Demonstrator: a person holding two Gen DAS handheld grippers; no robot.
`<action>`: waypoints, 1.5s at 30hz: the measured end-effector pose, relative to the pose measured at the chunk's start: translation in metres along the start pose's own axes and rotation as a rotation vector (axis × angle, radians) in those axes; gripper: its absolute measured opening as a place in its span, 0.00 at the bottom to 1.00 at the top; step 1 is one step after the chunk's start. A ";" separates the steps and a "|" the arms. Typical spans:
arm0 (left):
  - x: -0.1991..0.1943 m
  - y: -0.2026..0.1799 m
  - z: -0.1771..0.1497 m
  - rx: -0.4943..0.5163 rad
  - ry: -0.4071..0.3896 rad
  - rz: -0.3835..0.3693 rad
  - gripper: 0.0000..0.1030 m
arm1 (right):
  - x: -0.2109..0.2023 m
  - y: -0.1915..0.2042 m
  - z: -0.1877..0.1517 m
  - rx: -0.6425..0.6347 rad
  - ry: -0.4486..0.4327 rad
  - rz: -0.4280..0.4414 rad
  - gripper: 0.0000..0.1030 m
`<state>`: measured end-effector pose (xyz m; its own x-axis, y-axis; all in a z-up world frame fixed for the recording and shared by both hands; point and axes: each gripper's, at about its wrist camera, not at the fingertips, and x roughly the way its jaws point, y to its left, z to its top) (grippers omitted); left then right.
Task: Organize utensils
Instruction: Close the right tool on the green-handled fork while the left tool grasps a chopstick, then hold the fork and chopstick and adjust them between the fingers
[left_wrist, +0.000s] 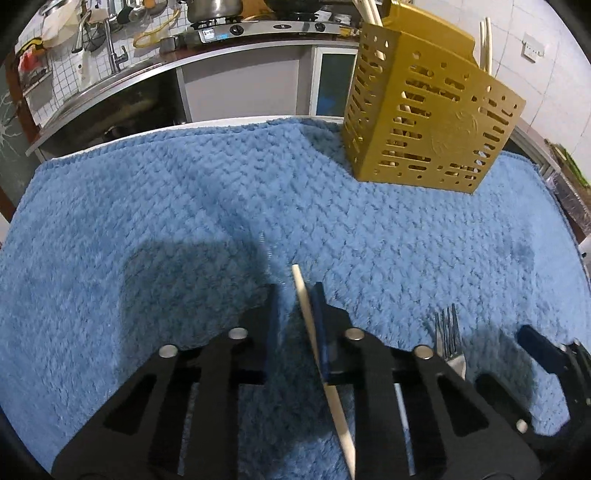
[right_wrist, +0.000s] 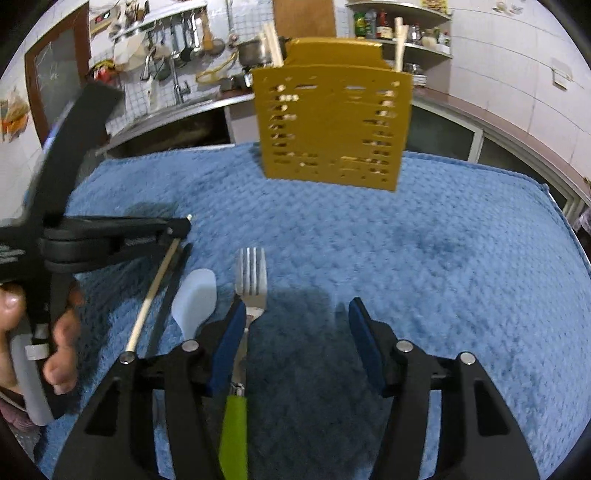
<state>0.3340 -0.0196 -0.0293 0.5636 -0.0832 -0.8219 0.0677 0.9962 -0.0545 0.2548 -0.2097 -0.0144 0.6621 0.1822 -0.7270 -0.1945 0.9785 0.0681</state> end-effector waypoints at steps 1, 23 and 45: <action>-0.003 0.003 -0.001 0.001 -0.005 -0.009 0.08 | 0.002 0.002 0.002 -0.003 0.004 0.002 0.53; -0.013 0.026 -0.014 -0.023 0.014 -0.069 0.00 | 0.037 0.020 0.031 -0.045 0.110 -0.010 0.22; -0.005 -0.002 0.012 -0.006 0.041 -0.027 0.07 | 0.032 -0.051 0.028 0.059 0.103 -0.045 0.22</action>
<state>0.3409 -0.0215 -0.0185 0.5275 -0.1087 -0.8426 0.0767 0.9938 -0.0801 0.3065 -0.2507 -0.0218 0.5906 0.1296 -0.7965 -0.1209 0.9901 0.0715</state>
